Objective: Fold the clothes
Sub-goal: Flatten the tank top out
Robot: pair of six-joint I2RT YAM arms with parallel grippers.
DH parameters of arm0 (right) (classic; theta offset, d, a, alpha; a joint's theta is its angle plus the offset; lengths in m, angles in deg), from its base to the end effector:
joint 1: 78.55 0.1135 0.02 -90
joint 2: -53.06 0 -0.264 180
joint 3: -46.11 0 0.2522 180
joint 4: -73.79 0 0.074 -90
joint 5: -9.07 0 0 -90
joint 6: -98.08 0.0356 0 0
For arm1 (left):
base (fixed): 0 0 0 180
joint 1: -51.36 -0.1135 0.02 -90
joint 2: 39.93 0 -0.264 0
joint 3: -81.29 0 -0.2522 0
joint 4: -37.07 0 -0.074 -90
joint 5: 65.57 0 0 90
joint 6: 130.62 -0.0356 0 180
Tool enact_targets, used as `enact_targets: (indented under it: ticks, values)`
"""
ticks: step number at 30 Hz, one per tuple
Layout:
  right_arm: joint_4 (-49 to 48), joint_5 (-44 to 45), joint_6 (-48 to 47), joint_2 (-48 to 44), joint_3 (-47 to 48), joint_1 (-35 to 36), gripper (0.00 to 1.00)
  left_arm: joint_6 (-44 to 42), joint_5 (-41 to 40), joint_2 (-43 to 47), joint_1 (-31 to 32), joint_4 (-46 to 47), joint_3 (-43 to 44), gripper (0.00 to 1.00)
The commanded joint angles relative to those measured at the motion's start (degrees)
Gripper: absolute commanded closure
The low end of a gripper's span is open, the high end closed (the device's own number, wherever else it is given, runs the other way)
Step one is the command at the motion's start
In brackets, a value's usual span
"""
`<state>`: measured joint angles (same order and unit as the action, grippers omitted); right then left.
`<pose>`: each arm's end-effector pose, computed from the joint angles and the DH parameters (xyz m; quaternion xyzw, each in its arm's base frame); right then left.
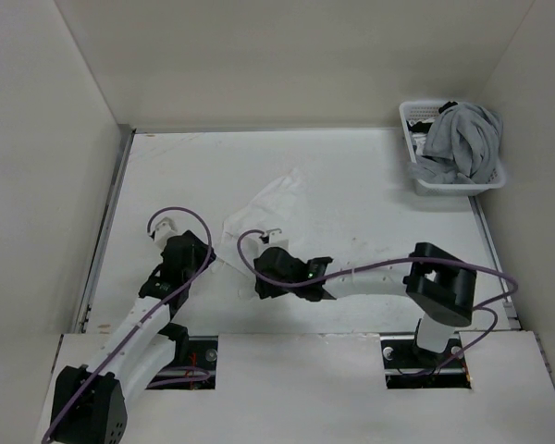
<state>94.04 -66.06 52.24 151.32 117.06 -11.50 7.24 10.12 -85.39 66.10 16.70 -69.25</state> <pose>0.1469 0.3235 0.1790 -0.1375 0.9153 0.2280 0.3023 0.1614 -0.0334 0.1678 -0.3062 0.8328 -0.1376 0.4402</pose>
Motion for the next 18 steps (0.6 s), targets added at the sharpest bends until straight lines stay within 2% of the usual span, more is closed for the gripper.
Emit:
enact_targets:
  ticks: [1,5,8,12,16,18]
  values:
    - [-0.94,0.24,-0.04,3.86,4.94,1.9,0.51,0.48,0.68,2.12,-0.81,0.9,0.99,0.56]
    - [-1.03,1.03,-0.13,7.73,7.84,2.87,0.51,-0.04,0.95,2.3,-1.34,0.9,1.7,0.56]
    - [-0.59,1.73,0.4,9.75,8.64,2.96,0.57,-0.39,1.91,2.3,-1.95,1.25,1.44,0.56]
    - [-0.06,1.39,1.01,11.25,8.73,2.87,0.74,-0.57,2.97,2.39,-2.83,1.51,0.82,0.56]
    - [0.9,1.65,1.01,10.38,7.24,1.38,0.96,-0.83,2.97,2.3,-2.92,1.6,0.38,0.56]
    - [2.04,3.48,1.28,6.62,3.83,-0.02,1.0,-1.01,3.23,2.04,-2.75,1.6,0.38,0.55]
